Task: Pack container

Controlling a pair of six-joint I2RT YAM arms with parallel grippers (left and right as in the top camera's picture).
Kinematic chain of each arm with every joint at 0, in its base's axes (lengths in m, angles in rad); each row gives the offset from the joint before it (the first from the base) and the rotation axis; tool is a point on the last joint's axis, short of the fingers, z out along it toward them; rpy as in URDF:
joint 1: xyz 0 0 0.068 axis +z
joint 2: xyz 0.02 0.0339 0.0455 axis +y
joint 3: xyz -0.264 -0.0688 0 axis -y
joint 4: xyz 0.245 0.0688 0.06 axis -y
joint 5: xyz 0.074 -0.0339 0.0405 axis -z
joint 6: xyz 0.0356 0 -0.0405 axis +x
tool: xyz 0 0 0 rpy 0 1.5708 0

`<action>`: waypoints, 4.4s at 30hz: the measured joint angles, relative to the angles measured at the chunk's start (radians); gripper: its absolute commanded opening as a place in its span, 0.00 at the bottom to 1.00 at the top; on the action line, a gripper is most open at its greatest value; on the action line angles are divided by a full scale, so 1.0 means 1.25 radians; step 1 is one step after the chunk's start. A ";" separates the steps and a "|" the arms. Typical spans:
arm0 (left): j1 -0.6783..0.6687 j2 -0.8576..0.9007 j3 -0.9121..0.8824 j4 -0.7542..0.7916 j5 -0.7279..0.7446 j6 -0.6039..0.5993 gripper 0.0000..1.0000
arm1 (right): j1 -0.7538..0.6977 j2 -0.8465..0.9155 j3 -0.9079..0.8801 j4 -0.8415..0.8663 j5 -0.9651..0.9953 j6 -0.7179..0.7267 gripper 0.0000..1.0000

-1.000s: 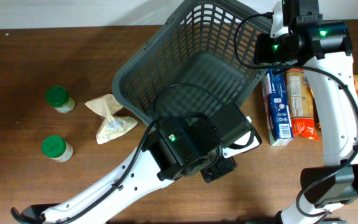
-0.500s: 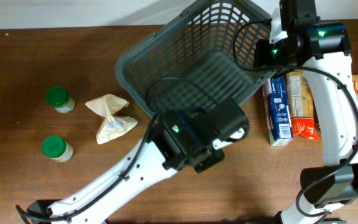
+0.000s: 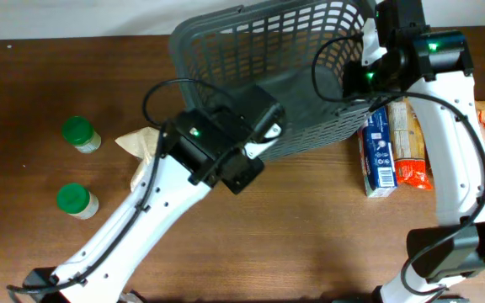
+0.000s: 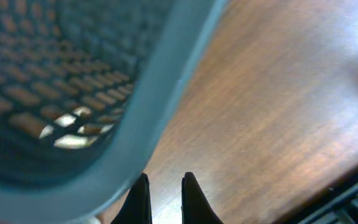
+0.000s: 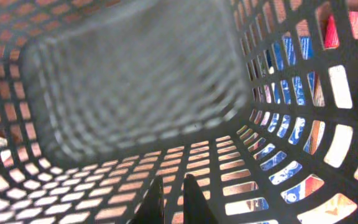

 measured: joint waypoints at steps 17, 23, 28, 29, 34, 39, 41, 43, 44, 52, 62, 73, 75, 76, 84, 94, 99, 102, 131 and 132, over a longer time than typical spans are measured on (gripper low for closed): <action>0.224 0.000 0.000 0.042 -0.009 -0.001 0.02 | 0.010 -0.049 -0.001 -0.022 -0.006 -0.019 0.04; 0.225 -0.059 0.000 0.052 0.006 -0.041 0.04 | -0.005 -0.051 0.042 0.040 -0.006 -0.045 0.04; 0.242 -0.207 0.002 0.078 0.009 -0.070 0.07 | -0.103 -0.067 0.150 0.047 -0.009 -0.045 0.04; 0.248 -0.234 0.004 0.077 0.009 -0.074 0.07 | -0.131 -0.073 0.161 0.048 -0.009 -0.044 0.04; 0.267 -0.306 0.011 0.048 0.009 -0.093 0.07 | -0.270 -0.093 0.177 0.039 -0.008 -0.044 0.04; 0.267 -0.303 0.011 0.042 0.009 -0.103 0.07 | -0.320 -0.071 0.167 0.028 -0.018 -0.043 0.04; 0.267 -0.300 0.011 0.042 0.009 -0.107 0.07 | -0.317 -0.053 0.157 0.030 -0.033 -0.043 0.04; 0.267 -0.300 0.011 0.042 0.009 -0.108 0.07 | -0.313 -0.028 0.145 0.031 -0.045 -0.043 0.04; 0.267 -0.300 0.011 0.042 0.009 -0.110 0.07 | -0.309 -0.013 0.139 0.031 -0.051 -0.043 0.04; 0.267 -0.300 0.011 0.043 0.009 -0.116 0.07 | -0.276 0.074 0.115 0.014 -0.100 -0.044 0.04; 0.267 -0.300 0.011 0.043 0.009 -0.116 0.07 | -0.175 0.074 0.115 -0.035 -0.124 -0.044 0.04; 0.269 -0.300 0.011 0.042 -0.003 -0.120 0.98 | -0.206 0.074 0.115 -0.026 -0.092 -0.045 0.04; 0.277 -0.300 0.011 0.042 -0.007 -0.130 0.99 | -0.237 0.074 0.115 -0.026 -0.076 -0.044 0.35; 0.287 -0.300 0.011 0.042 -0.012 -0.137 1.00 | -0.249 0.074 0.115 -0.025 -0.068 -0.049 0.76; 0.406 -0.299 0.011 0.039 -0.045 -0.164 0.99 | -0.332 0.074 0.115 0.020 0.045 -0.065 0.99; 0.437 -0.299 0.011 0.034 -0.052 -0.170 0.99 | -0.496 0.172 0.117 0.016 0.121 -0.062 0.99; 0.437 -0.299 0.011 0.034 -0.052 -0.173 0.99 | -0.497 0.268 0.098 0.032 0.128 -0.146 0.99; 0.437 -0.299 0.011 0.033 -0.052 -0.173 0.99 | -0.495 0.290 0.053 0.058 0.164 -0.192 0.99; 0.437 -0.299 0.011 0.033 -0.052 -0.173 0.99 | -0.494 0.283 -0.234 0.329 0.287 -0.173 0.04; 0.437 -0.299 0.011 0.033 -0.052 -0.173 0.99 | -0.496 0.284 -0.224 0.318 0.281 -0.160 0.04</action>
